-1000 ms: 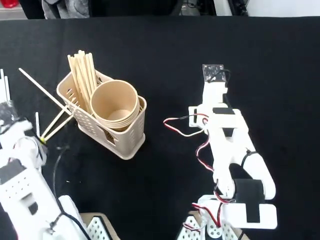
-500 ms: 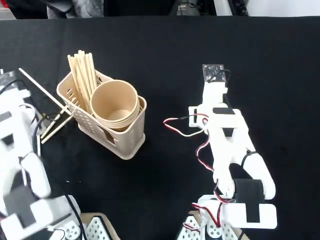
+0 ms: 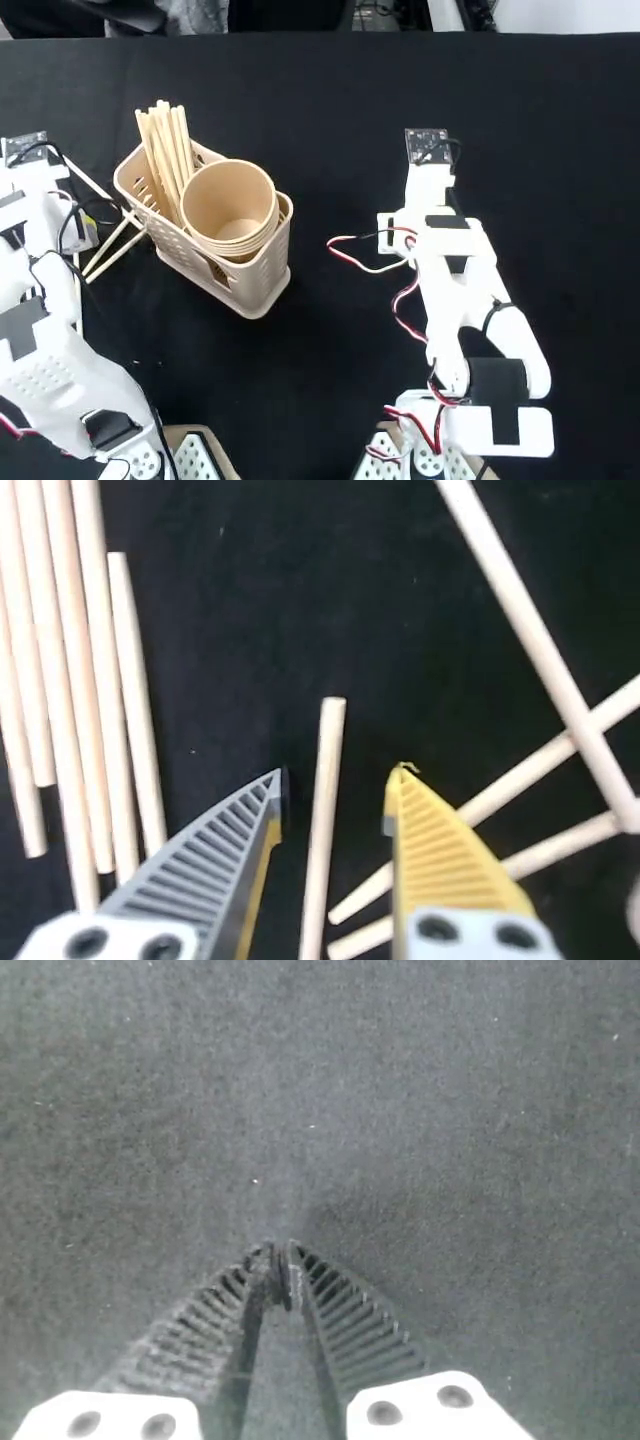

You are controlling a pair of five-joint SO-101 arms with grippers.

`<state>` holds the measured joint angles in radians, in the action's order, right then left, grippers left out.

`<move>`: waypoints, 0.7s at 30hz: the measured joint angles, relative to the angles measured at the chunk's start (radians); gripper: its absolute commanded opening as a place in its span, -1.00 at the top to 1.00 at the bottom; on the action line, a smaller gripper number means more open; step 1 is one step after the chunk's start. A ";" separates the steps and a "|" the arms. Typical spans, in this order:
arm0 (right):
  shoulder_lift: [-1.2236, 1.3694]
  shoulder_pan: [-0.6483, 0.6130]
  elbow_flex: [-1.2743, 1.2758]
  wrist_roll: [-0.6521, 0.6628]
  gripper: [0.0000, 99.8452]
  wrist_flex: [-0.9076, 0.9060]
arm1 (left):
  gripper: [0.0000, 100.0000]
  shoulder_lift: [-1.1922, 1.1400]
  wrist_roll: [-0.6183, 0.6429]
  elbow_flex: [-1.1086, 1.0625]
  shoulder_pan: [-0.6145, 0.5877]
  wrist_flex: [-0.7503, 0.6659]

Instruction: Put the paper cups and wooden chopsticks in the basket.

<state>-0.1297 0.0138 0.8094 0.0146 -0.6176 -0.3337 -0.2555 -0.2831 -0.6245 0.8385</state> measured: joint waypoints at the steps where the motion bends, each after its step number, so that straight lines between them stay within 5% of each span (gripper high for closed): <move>1: 0.000 0.000 0.000 0.000 0.97 0.000 | 0.96 -0.006 0.000 0.000 0.002 0.000; 13: 0.000 0.000 0.000 0.000 0.97 0.000 | 0.94 0.066 0.002 0.078 0.005 0.190; 21: 0.000 0.000 0.000 0.000 0.97 0.000 | 0.94 0.568 0.003 0.078 0.014 0.319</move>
<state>-0.1297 0.0138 0.8094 0.0146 -0.6176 0.2340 -0.2524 -0.2048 -0.6107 1.1577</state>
